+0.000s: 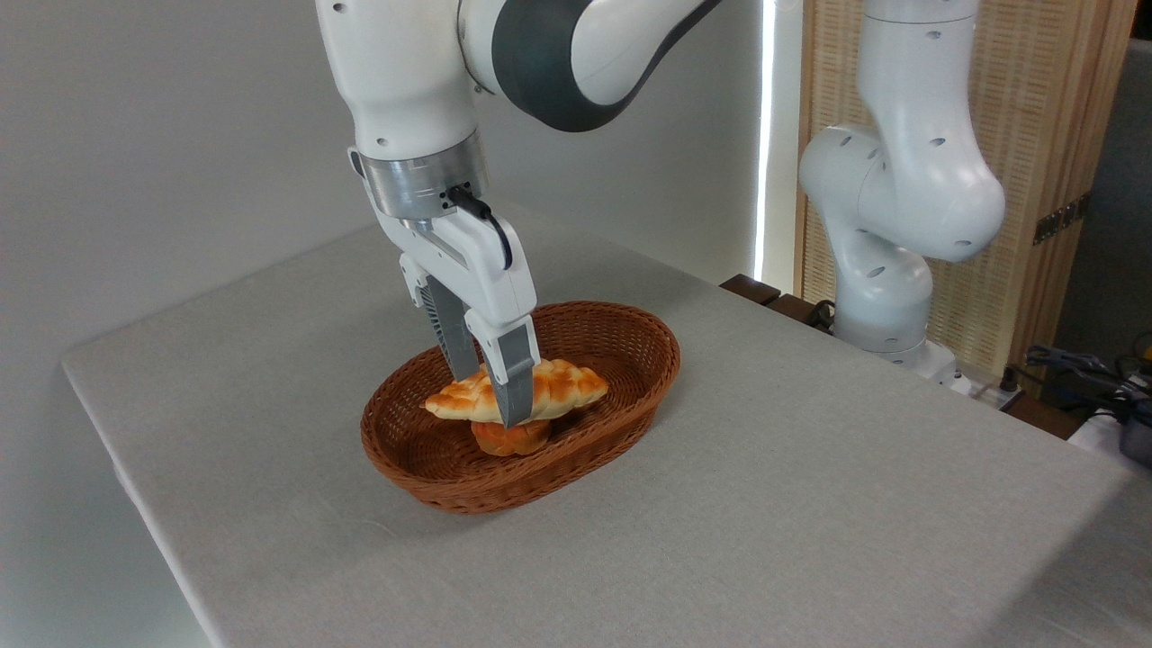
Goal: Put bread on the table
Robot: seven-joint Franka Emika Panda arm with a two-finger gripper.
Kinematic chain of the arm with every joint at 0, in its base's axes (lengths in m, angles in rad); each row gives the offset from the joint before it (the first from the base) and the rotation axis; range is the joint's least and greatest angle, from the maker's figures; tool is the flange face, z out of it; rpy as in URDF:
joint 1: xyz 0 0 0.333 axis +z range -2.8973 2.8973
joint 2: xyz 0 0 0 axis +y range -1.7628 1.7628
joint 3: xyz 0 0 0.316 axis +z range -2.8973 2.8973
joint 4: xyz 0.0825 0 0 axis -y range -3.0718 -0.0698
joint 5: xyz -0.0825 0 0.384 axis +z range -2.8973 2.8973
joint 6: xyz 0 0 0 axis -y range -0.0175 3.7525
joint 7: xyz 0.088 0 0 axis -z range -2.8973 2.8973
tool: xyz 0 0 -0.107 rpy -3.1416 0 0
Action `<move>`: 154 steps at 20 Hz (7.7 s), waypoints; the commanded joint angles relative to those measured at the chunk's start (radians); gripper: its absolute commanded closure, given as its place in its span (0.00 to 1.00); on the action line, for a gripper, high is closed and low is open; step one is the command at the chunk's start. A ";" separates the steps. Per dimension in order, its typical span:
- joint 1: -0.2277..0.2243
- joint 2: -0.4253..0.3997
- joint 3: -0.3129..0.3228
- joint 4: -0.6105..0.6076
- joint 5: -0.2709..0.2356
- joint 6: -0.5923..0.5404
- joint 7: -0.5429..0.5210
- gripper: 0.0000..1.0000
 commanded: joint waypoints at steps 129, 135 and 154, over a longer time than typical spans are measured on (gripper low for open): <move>-0.108 -0.148 0.333 -0.091 -0.092 -0.090 0.174 0.42; -0.108 -0.072 0.408 -0.096 -0.049 -0.082 0.174 0.00; -0.119 -0.035 0.400 -0.090 -0.049 -0.082 0.183 0.00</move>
